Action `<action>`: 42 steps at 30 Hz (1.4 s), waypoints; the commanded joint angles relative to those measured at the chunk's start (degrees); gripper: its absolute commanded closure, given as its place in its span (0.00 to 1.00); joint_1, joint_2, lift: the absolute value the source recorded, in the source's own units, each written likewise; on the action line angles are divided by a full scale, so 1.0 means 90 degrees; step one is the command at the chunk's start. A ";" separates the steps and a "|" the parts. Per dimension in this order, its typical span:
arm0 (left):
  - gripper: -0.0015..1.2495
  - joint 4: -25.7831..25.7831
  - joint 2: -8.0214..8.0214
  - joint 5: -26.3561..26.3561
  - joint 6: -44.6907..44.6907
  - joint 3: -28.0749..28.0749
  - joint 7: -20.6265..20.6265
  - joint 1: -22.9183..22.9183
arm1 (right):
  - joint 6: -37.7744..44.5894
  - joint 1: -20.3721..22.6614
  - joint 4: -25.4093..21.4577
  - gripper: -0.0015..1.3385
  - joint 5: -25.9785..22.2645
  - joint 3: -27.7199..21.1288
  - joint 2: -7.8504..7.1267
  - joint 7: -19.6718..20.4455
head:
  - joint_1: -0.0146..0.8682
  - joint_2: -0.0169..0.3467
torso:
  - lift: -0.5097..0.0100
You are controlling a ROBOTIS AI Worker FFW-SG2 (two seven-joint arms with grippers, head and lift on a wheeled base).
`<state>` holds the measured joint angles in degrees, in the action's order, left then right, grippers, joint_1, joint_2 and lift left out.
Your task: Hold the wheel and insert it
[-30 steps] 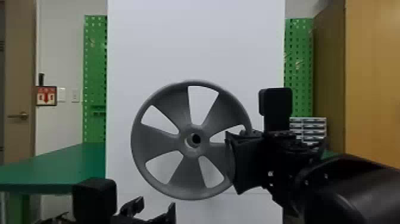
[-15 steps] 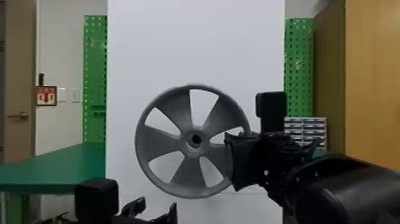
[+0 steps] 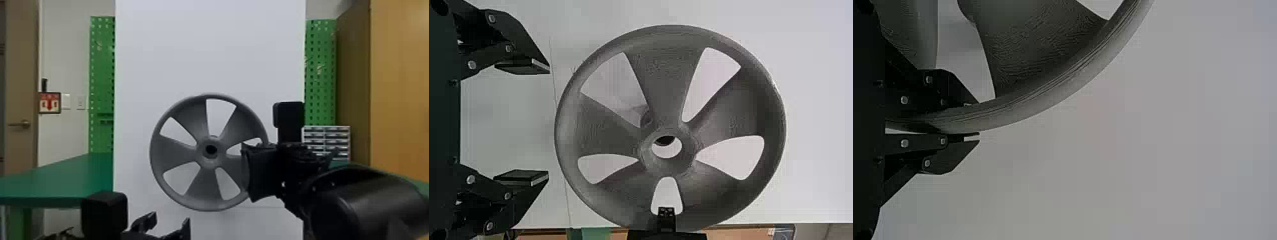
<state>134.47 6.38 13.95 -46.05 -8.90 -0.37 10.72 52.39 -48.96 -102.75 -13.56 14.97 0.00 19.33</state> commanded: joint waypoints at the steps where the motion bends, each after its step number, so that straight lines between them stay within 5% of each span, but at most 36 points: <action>1: 0.40 0.0000 0.0004 0.0003 0.0000 -0.0017 0.0002 0.0010 | -0.0118 -0.0087 0.0225 0.88 -0.0007 0.0007 0.0006 0.0000 | 0.02 0.20 | 0.05; 42: 0.40 -0.0068 -0.0006 0.0062 0.0000 -0.0056 0.0002 0.0059 | -0.0460 -0.0643 0.1241 0.88 -0.0154 0.0007 0.0006 0.0000 | 0.02 0.20 | 0.05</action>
<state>133.86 6.33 14.50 -46.05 -9.41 -0.38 11.25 48.67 -54.74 -92.20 -14.78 15.03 0.00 19.33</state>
